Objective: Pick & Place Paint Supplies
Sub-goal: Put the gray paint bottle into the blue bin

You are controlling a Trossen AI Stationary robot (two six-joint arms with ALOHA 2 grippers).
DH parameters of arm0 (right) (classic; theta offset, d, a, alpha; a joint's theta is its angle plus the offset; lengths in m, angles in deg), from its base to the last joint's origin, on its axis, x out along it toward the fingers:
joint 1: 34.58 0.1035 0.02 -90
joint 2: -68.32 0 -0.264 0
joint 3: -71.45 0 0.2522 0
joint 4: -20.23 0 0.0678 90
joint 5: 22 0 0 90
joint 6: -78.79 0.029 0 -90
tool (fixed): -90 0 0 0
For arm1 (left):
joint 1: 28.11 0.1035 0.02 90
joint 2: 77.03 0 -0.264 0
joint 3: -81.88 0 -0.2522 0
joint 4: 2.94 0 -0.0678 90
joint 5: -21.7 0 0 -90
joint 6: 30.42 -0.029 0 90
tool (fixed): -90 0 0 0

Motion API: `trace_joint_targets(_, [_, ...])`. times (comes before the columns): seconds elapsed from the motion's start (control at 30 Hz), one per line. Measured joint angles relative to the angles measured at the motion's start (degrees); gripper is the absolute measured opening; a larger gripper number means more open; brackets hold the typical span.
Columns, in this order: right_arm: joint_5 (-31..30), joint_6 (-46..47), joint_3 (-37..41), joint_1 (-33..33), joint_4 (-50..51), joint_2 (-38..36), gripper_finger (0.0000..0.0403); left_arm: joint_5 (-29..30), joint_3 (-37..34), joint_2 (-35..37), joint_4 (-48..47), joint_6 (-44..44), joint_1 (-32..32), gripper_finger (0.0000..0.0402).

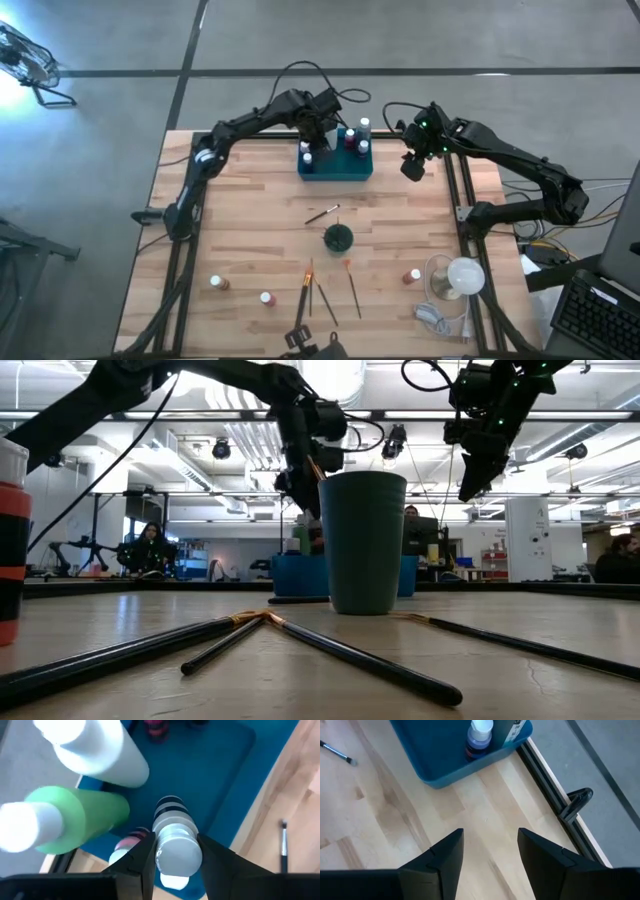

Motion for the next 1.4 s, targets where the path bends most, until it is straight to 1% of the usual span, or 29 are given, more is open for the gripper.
trace_joint_targets(0.4, [0.0, 0.0, 0.0, 0.0, 0.0, 0.0, 0.0157, 0.1, -4.3, 0.0, 3.8, 0.1, 0.5, 0.0122])
trace_joint_targets(0.63, [0.0, -0.1, 0.0, 0.0, -0.1, 0.0, 0.0151, 1.0, -7.4, 0.0, 5.6, 1.8, 0.5, 0.0122])
trace_joint_targets(0.8, [0.1, -0.1, 0.0, 0.0, -0.1, 0.0, 0.0163, 1.0, -8.0, 0.0, 6.8, 3.9, 0.6, 0.0122])
trace_joint_targets(1.07, [0.1, 0.0, 0.3, 0.0, -0.2, 0.0, 0.0186, 1.0, -8.0, 0.0, 6.7, 4.0, 0.6, 0.0122])
trace_joint_targets(1.4, [0.1, -0.2, 0.4, 0.0, -0.2, 0.0, 0.0199, 1.0, -8.6, -0.1, 6.3, 3.8, 0.6, 0.0122])
